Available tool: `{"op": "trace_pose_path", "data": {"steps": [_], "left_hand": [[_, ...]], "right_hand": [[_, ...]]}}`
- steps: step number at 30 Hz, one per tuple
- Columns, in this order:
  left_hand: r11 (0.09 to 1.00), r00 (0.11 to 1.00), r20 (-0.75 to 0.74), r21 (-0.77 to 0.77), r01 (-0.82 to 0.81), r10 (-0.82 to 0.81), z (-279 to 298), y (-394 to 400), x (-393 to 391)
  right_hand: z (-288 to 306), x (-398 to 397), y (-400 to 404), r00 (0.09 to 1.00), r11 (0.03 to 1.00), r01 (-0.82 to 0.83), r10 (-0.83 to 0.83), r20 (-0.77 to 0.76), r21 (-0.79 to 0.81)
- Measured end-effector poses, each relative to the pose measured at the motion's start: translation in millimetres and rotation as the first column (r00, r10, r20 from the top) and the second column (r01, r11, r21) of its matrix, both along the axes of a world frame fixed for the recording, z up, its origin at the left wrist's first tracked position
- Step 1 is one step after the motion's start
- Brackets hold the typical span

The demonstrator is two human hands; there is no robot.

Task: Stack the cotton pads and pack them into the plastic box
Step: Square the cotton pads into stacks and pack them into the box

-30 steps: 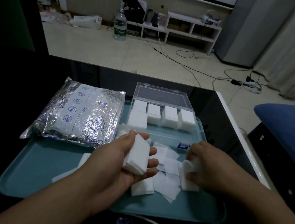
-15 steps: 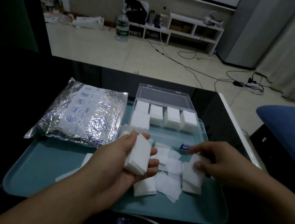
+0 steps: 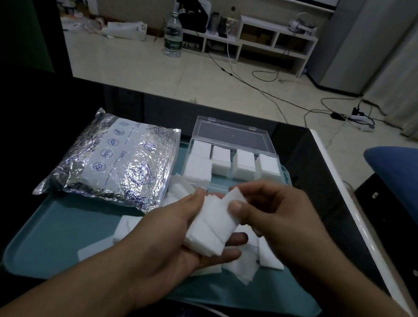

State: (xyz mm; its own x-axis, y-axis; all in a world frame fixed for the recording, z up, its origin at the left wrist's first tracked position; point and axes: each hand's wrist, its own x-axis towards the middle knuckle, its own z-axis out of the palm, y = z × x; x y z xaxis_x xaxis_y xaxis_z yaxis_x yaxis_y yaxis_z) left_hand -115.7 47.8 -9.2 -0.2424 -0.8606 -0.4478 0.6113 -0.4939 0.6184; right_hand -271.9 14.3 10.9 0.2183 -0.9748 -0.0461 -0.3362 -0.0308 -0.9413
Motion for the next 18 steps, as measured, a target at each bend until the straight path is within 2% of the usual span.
{"op": "trace_pose_path", "data": {"steps": [2,5,8,14,18], "left_hand": [[1.000,1.000,-0.027,-0.003,0.000,0.000,0.7,-0.6,0.4],[0.999,0.998,-0.051,-0.011,-0.038,0.037,0.2,-1.9,1.2],[0.997,0.996,-0.051,-0.022,-0.077,0.076,-1.8,-3.8,1.4],[0.994,0.997,0.016,-0.076,-0.073,0.074,-7.1,-4.6,4.4],[0.995,0.998,0.028,-0.089,-0.048,0.050,-7.7,-4.7,5.4]], "right_hand": [[-5.6,4.3,0.9,0.983,0.992,0.009,-0.032,-0.180,-0.128],[-6.5,4.4,3.1,0.949,0.984,-0.109,0.061,-0.308,-0.141],[-5.5,1.9,8.4,0.930,0.969,-0.216,0.167,-0.328,-0.118],[-11.1,6.0,18.1,0.903,0.931,-0.282,0.176,-0.391,-0.233],[-7.8,9.1,22.1,0.889,0.919,-0.315,0.199,-0.412,-0.236]]}}
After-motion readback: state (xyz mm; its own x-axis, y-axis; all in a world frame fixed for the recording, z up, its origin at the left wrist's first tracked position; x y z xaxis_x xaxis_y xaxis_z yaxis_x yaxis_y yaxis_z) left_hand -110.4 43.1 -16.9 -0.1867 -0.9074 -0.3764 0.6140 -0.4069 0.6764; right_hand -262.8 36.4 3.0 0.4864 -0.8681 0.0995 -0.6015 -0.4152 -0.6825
